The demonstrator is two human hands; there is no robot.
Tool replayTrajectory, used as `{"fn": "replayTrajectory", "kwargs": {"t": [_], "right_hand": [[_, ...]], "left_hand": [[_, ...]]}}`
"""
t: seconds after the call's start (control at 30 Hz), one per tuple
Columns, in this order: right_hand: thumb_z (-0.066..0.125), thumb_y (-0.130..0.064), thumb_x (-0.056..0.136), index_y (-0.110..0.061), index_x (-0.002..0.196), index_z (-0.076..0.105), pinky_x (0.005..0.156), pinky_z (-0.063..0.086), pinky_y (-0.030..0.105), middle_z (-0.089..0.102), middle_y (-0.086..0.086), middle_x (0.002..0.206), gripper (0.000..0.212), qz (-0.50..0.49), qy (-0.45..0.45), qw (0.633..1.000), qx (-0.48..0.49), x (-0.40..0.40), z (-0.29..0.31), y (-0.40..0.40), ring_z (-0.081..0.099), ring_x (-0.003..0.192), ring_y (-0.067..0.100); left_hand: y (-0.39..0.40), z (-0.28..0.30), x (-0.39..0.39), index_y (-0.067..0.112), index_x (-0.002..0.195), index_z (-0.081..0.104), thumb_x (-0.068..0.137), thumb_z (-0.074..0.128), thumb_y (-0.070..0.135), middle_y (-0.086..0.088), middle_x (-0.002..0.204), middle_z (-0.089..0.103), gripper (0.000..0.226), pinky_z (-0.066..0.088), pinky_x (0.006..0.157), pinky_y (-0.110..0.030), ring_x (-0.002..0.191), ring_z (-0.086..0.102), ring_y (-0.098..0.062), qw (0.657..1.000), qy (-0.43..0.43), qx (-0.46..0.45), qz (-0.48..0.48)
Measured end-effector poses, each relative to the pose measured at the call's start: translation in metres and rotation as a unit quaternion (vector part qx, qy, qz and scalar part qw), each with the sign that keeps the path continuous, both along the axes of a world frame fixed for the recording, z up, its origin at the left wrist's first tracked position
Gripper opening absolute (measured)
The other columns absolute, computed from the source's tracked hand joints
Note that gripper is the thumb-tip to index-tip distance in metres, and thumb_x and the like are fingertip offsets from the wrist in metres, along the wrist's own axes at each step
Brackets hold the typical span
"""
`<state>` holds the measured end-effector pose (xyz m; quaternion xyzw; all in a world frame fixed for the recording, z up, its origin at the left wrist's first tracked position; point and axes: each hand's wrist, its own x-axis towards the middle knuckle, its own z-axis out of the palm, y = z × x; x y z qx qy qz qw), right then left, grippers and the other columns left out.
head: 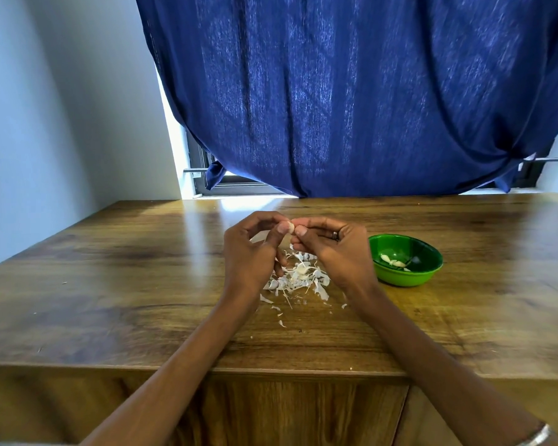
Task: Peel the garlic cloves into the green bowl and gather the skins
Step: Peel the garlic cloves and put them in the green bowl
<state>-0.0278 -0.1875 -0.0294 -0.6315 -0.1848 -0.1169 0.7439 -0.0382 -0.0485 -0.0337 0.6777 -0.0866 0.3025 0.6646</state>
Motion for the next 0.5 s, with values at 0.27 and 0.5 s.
{"fn": "replayTrajectory", "kwargs": {"t": [0.27, 0.5], "right_hand": [[0.075, -0.003, 0.086, -0.004, 0.112, 0.069, 0.070, 0.062, 0.028, 0.075, 0.015, 0.091, 0.027, 0.034, 0.035, 0.999, 0.005, -0.0003, 0.0006, -0.0005, 0.074, 0.077, 0.015], [0.077, -0.010, 0.087, -0.009, 0.106, 0.076, 0.058, 0.057, 0.024, 0.078, 0.004, 0.094, 0.020, 0.007, 0.032, 0.999, -0.003, -0.0039, 0.0026, -0.0012, 0.071, 0.072, 0.008]], "left_hand": [[-0.0015, -0.0003, -0.0014, 0.011, 0.101, 0.078, 0.093, 0.071, 0.005, 0.000, 0.085, 0.077, 0.012, 0.043, 0.037, -0.024, 0.043, 0.055, -0.013, 0.999, 0.007, -0.010, -0.030], [-0.0029, 0.0010, -0.0056, 0.015, 0.101, 0.075, 0.093, 0.074, 0.008, 0.005, 0.091, 0.076, 0.010, 0.044, 0.037, -0.025, 0.042, 0.062, -0.018, 0.998, -0.040, 0.050, 0.028]]}}
